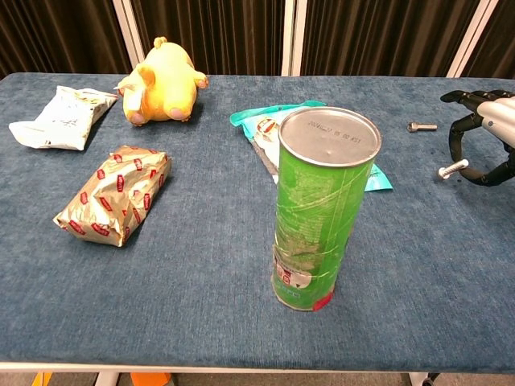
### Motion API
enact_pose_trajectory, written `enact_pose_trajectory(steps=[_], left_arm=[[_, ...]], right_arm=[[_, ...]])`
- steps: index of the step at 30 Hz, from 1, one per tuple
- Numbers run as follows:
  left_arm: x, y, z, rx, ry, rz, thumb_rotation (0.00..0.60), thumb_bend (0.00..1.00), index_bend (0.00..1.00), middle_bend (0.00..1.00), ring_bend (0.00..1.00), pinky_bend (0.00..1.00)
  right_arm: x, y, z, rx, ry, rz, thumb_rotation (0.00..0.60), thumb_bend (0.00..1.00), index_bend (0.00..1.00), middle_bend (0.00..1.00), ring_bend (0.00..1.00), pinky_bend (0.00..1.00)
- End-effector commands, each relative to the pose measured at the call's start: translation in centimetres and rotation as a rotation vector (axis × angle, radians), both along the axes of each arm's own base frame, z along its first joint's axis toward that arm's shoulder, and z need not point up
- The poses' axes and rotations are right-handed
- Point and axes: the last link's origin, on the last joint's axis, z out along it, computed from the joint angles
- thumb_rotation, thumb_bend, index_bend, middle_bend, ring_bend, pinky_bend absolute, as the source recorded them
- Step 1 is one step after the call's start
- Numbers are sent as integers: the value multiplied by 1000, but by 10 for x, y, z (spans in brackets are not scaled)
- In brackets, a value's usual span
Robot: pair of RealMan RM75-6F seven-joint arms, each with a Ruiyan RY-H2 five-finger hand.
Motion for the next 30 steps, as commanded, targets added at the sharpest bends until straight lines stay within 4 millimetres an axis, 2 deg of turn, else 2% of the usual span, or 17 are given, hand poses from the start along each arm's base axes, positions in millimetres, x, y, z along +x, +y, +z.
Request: enact_pose_trajectory(steps=[1, 13, 30], left_arm=[[0, 0, 0, -1, 0, -2, 600, 9, 143, 123, 51, 167], [1, 1, 0, -3, -2, -7, 600, 9, 143, 123, 51, 168], [-1, 2, 0, -3, -3, -4, 600, 10, 143, 123, 51, 168]], right_arm=[[2, -3, 2, 6, -13, -16, 600, 270, 601, 34, 0, 0], [15, -16, 28, 84, 10, -129, 600, 271, 626, 30, 0, 0], [16, -23, 21, 162, 52, -238, 600, 271, 647, 31, 0, 0]])
